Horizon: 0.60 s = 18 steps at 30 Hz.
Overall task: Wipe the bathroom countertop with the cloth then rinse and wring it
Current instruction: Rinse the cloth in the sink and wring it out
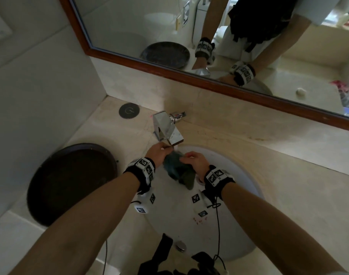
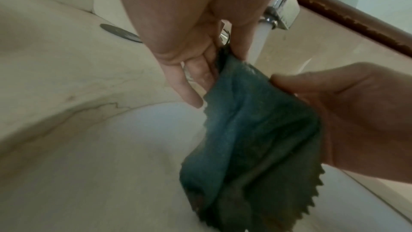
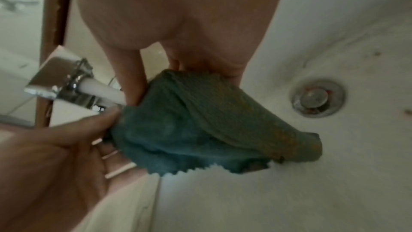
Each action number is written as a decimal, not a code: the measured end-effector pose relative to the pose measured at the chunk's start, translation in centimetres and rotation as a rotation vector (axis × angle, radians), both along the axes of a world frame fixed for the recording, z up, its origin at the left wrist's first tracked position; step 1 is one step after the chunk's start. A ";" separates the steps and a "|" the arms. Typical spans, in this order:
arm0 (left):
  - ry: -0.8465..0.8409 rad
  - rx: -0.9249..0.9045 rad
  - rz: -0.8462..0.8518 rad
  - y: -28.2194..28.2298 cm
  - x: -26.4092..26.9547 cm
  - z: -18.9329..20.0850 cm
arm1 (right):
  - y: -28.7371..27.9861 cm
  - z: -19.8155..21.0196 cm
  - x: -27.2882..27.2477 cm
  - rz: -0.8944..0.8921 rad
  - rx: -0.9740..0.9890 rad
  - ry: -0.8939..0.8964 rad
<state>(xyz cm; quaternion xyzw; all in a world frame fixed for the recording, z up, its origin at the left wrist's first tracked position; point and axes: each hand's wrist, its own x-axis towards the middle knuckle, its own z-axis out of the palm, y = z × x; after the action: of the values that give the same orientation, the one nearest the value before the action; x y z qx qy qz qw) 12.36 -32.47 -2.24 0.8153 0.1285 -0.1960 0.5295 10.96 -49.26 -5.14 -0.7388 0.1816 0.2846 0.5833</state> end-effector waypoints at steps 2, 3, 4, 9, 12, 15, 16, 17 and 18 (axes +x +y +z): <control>-0.040 0.045 -0.003 0.6 -0.2 0.5 | -0.1 0.1 0.0 0.073 -0.073 -0.029; -0.057 0.064 0.000 1.0 -0.4 0.7 | -0.2 0.2 0.0 0.115 -0.099 -0.040; -0.069 0.078 0.002 1.3 -0.5 0.8 | -0.3 0.3 -0.1 0.164 -0.129 -0.052; -0.105 0.114 0.008 2.6 -1.2 1.0 | -0.4 0.7 -0.1 0.400 -0.486 -0.153; -0.110 0.129 0.021 2.9 -1.4 1.0 | -0.2 1.0 0.3 0.324 -0.523 -0.133; -0.125 0.164 0.045 3.5 -1.4 1.1 | 0.4 1.5 1.1 0.131 -0.464 -0.136; -0.133 0.175 0.059 3.7 -1.5 1.3 | 0.8 1.8 1.5 0.097 -0.455 -0.150; -0.142 0.191 0.074 3.9 -1.5 1.6 | 1.3 2.0 1.8 0.078 -0.444 -0.151; -0.150 0.210 0.091 4.2 -1.5 1.8 | 1.7 2.2 2.1 0.066 -0.433 -0.143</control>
<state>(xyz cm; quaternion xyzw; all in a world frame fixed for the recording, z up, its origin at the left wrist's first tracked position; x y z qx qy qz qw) 10.87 -28.23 -0.43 0.8719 0.1450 -0.0956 0.4578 13.09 -47.55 -2.92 -0.8705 0.1724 0.2048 0.4130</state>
